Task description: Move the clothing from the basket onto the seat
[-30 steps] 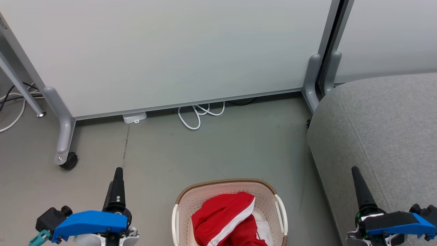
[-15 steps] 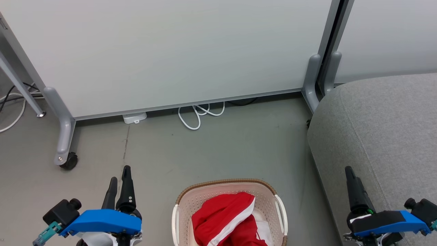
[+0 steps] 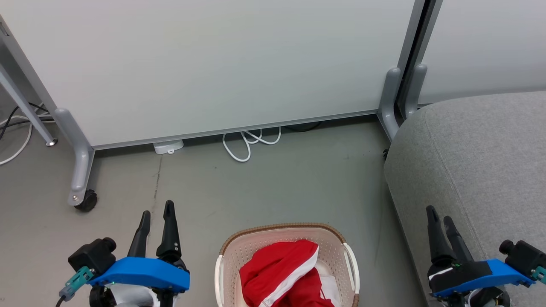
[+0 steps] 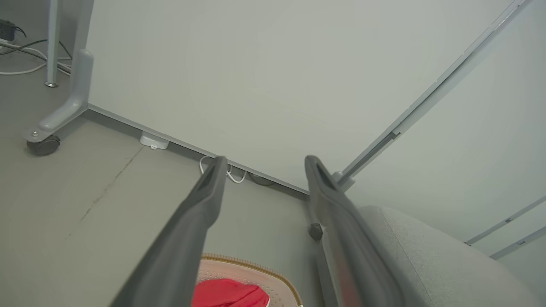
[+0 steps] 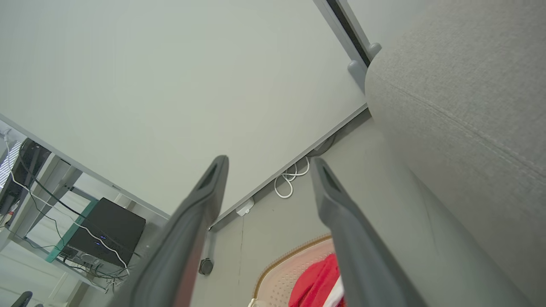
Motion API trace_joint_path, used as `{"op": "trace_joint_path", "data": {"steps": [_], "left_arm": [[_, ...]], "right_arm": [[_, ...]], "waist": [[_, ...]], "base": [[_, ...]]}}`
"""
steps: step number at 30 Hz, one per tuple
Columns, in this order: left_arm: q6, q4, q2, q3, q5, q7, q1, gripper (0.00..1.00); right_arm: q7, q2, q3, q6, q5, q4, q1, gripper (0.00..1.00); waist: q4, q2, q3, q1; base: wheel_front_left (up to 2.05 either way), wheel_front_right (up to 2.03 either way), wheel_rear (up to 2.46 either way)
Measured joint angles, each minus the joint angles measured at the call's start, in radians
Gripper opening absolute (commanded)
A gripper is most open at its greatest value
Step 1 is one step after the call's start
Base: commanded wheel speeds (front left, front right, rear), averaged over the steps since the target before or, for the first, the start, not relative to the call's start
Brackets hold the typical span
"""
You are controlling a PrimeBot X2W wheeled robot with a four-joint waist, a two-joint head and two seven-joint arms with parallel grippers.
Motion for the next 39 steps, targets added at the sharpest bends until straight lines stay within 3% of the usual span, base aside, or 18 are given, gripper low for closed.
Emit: {"op": "trace_joint_path", "data": {"steps": [18,39], "left_arm": [[-0.017,0.029,0.003,-0.031,0.201,-0.047,-0.006,1.0],[-0.013,0.059,0.004,-0.053,0.343,-0.096,-0.02,1.0]], "right_arm": [[-0.017,-0.002,0.0,0.0,-0.223,-0.017,0.0,1.0],[-0.039,-0.003,-0.002,0.0,-0.412,-0.023,0.002,1.0]], "waist": [[0.003,0.0,-0.008,0.0],[-0.002,0.0,-0.009,0.0]], "base": [[0.0,0.0,0.0],[0.0,0.0,0.0]]}}
